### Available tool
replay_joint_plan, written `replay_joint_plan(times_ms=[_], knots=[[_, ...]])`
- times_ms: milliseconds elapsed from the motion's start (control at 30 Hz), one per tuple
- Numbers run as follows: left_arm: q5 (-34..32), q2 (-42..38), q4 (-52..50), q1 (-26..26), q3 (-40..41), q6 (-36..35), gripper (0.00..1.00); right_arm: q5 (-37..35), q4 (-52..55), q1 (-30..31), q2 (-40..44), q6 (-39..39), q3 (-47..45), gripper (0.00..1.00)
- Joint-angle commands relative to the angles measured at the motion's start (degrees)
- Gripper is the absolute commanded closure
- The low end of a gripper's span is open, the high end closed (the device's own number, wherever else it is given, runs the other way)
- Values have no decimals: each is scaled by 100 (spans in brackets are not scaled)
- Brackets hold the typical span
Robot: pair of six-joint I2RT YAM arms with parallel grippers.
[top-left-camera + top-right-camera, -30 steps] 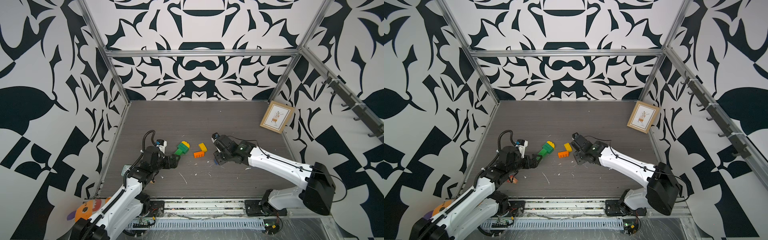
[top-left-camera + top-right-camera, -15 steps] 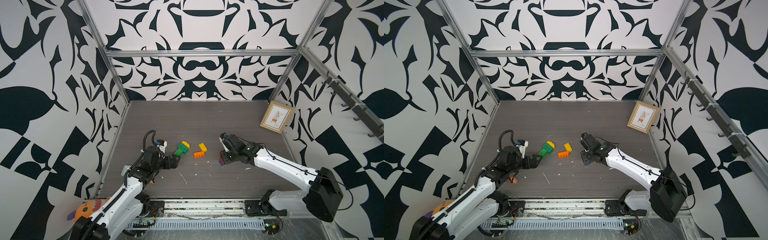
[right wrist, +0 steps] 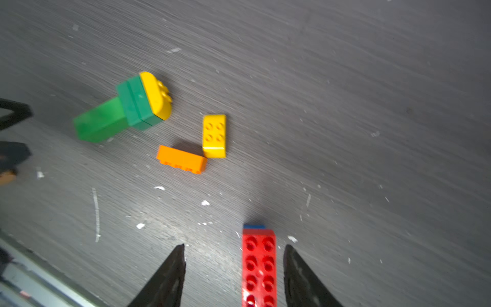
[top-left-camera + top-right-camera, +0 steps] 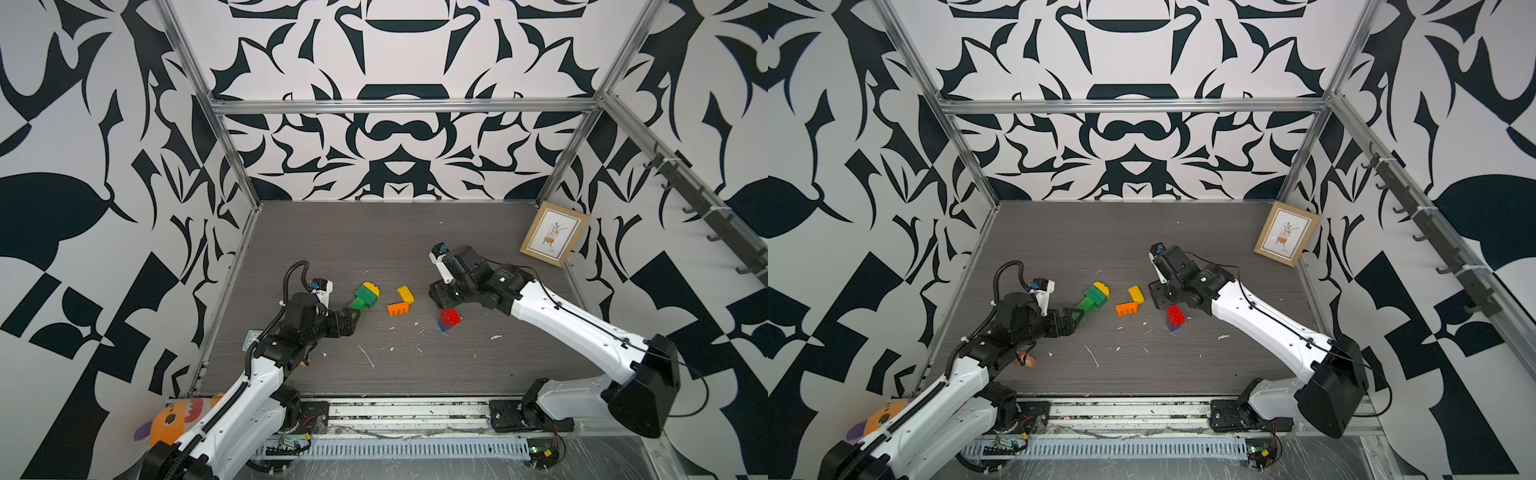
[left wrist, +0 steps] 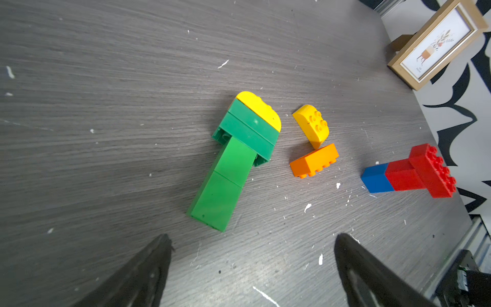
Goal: Assemble an ice cream with lego
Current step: Move the lego brick at the center of the board, then pick up the lego brick from the center of the board.
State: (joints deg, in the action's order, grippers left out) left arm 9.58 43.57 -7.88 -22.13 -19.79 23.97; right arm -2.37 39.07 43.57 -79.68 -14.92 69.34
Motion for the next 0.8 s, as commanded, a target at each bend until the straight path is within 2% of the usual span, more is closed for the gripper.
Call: replay_joint_plan(times_ms=[0, 133, 367, 767], knots=[[-108, -302, -16, 39, 224, -2, 1, 801, -384, 231, -904, 296, 479, 39], [-115, -625, -47, 136, 338, 54, 1, 1301, -898, 283, -1848, 306, 851, 39], [-88, -667, -69, 209, 345, 68, 1, 1792, -712, 347, -3101, 612, 1581, 37], [-54, -578, -36, 209, 336, 57, 1, 1741, -676, 315, -3303, 942, 1631, 33]])
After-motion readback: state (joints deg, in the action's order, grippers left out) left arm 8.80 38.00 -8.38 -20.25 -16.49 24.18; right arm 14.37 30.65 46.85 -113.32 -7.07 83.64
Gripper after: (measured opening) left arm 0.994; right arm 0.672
